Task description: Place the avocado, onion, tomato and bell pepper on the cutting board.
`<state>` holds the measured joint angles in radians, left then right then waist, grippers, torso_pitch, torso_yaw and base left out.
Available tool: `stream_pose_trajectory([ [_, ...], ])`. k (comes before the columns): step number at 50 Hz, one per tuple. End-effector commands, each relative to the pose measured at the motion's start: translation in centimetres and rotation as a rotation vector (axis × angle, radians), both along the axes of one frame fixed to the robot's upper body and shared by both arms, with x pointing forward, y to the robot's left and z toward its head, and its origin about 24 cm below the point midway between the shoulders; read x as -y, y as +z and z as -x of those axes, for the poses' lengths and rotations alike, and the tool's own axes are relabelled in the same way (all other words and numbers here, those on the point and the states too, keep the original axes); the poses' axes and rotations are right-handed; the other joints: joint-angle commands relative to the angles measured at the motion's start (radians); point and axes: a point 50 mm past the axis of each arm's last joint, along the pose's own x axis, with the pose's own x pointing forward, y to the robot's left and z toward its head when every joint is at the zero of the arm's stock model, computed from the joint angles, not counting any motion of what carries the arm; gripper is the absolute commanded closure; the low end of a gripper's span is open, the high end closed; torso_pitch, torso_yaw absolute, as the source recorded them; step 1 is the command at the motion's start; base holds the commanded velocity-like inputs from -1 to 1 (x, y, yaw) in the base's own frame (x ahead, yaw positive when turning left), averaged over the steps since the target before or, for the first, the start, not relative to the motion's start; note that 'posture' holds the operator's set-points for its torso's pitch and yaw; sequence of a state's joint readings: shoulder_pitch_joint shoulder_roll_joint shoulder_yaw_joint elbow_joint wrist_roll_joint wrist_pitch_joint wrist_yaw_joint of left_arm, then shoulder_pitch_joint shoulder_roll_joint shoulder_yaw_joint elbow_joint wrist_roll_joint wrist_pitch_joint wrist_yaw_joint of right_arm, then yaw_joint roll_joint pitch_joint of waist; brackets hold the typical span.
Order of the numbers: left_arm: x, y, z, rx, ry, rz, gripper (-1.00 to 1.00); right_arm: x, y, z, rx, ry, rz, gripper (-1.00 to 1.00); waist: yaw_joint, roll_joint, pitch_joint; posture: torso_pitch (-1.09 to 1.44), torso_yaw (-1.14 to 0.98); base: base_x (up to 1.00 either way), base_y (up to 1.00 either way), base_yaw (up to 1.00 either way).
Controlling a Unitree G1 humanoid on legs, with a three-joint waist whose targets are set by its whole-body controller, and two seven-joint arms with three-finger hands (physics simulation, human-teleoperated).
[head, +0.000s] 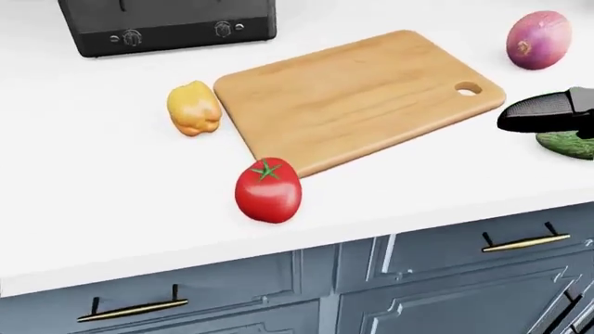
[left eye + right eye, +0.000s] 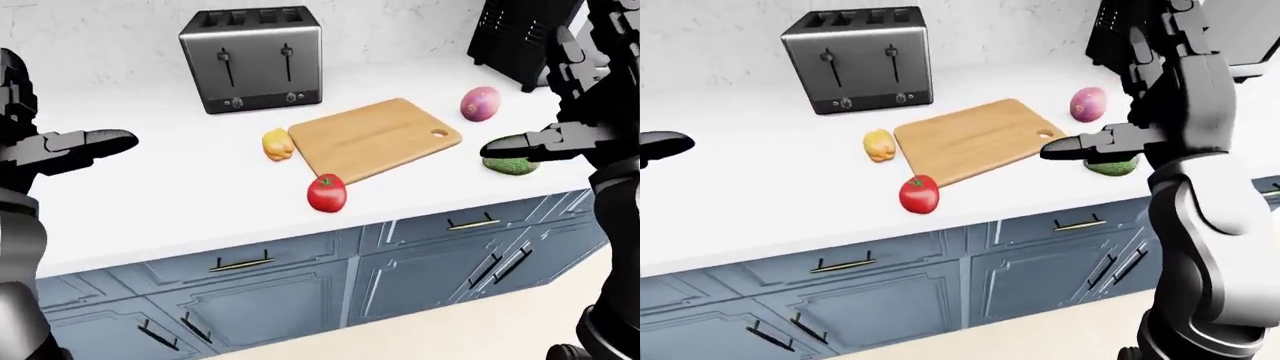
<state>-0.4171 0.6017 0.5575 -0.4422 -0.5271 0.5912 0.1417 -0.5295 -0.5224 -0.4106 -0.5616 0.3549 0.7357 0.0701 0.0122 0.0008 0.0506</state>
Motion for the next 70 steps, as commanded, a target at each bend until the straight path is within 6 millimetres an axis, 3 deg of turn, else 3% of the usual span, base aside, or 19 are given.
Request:
stream_pose_trajectory([
  [1, 0.3, 1.3, 0.5, 0.065, -0.005, -0.029, -1.00, 0.0, 1.0, 0.5, 0.061, -0.007, 0.015, -1.00, -0.001, 0.002, -0.010, 0.00, 0.00, 0.22, 0.22, 0.00],
  [4, 0.3, 1.2, 0.5, 0.064, -0.005, -0.029, -1.00, 0.0, 1.0, 0.5, 0.062, -0.007, 0.016, -1.00, 0.004, -0.051, -0.021, 0.00, 0.00, 0.23, 0.22, 0.00],
  [6, 0.2, 1.3, 0.5, 0.065, -0.004, -0.029, -1.00, 0.0, 1.0, 0.5, 0.061, -0.007, 0.016, -1.00, -0.007, -0.032, -0.020, 0.00, 0.00, 0.23, 0.21, 0.00],
  [7, 0.2, 1.3, 0.6, 0.066, -0.004, -0.028, -1.00, 0.0, 1.0, 0.5, 0.061, -0.007, 0.017, -1.00, -0.004, -0.048, -0.015, 0.00, 0.00, 0.23, 0.22, 0.00],
  [10, 0.2, 1.3, 0.6, 0.066, -0.004, -0.029, -1.00, 0.0, 1.1, 0.6, 0.062, -0.007, 0.017, -1.00, -0.014, -0.038, -0.025, 0.00, 0.00, 0.23, 0.22, 0.00],
  [13, 0.3, 1.3, 0.6, 0.066, -0.004, -0.029, -1.00, 0.1, 1.1, 0.6, 0.062, -0.009, 0.017, -1.00, -0.020, -0.011, -0.013, 0.00, 0.00, 0.22, 0.22, 0.00],
  [15, 0.3, 1.3, 0.6, 0.066, -0.005, -0.029, -1.00, 0.1, 1.1, 0.5, 0.063, -0.011, 0.016, -1.00, -0.026, 0.021, -0.009, 0.00, 0.00, 0.23, 0.22, 0.00],
  [17, 0.3, 1.3, 0.6, 0.066, -0.005, -0.029, -1.00, 0.1, 1.1, 0.5, 0.063, -0.012, 0.016, -1.00, -0.030, 0.085, -0.031, 0.00, 0.00, 0.22, 0.22, 0.00],
  [18, 0.3, 1.3, 0.6, 0.066, -0.005, -0.029, -1.00, 0.1, 1.1, 0.5, 0.062, -0.013, 0.017, -1.00, -0.029, 0.085, -0.047, 0.00, 0.00, 0.23, 0.23, 0.00],
  [19, 0.2, 1.4, 0.6, 0.067, -0.005, -0.029, -1.00, 0.2, 1.2, 0.5, 0.064, -0.014, 0.016, -1.00, -0.018, 0.078, -0.019, 0.00, 0.00, 0.23, 0.22, 0.00],
  [20, 0.2, 1.4, 0.6, 0.067, -0.005, -0.029, -1.00, 0.2, 1.3, 0.5, 0.066, -0.014, 0.014, -1.00, -0.018, 0.080, -0.010, 0.00, 0.00, 0.21, 0.22, 0.00],
  [24, 0.3, 1.6, 0.6, 0.069, -0.006, -0.029, -1.00, 0.2, 1.3, 0.5, 0.065, -0.015, 0.015, -1.00, -0.010, 0.055, -0.032, 0.00, 0.00, 0.09, 0.09, 0.00],
  [26, 0.3, 1.6, 0.6, 0.070, -0.005, -0.029, -1.00, 0.1, 1.4, 0.4, 0.065, -0.014, 0.014, -1.00, -0.011, 0.039, -0.007, 0.00, 0.00, 0.02, 0.01, 0.00],
  [29, 0.2, 1.6, 0.7, 0.070, -0.004, -0.030, -1.00, 0.2, 1.4, 0.5, 0.065, -0.013, 0.013, -1.00, -0.005, 0.016, 0.004, 0.00, 0.00, 0.00, 0.00, 0.00],
  [32, 0.2, 1.6, 0.7, 0.070, -0.003, -0.033, -1.00, 0.3, 1.5, 0.5, 0.067, -0.012, 0.007, -1.00, 0.005, -0.042, -0.009, 0.00, 0.00, 0.00, 0.00, 0.00],
  [33, 0.2, 1.6, 0.7, 0.069, -0.003, -0.035, -1.00, 0.2, 1.6, 0.6, 0.068, -0.010, 0.007, -1.00, 0.009, -0.013, -0.006, 0.00, 0.00, 0.00, 0.00, 0.00],
  [38, 0.3, 1.8, 0.8, 0.086, 0.010, -0.060, -1.00, 0.4, 2.1, 0.7, 0.070, -0.013, 0.018, -1.00, 0.007, -0.003, -0.012, 0.00, 0.00, 0.00, 0.00, 0.00],
  [58, 0.4, 2.7, 0.6, 0.078, -0.033, -0.059, -1.00, -0.3, 6.3, 1.1, 0.063, 0.080, 0.377, -1.00, -0.009, 0.013, -0.010, 0.00, 0.00, 0.00, 0.00, 0.00],
  [70, 0.7, 2.8, -0.2, 0.057, -0.058, -0.071, -1.00, -2.8, 7.9, 0.4, 0.032, 0.241, 0.703, -1.00, -0.018, 0.022, -0.014, 0.00, 0.00, 0.00, 0.00, 0.00],
])
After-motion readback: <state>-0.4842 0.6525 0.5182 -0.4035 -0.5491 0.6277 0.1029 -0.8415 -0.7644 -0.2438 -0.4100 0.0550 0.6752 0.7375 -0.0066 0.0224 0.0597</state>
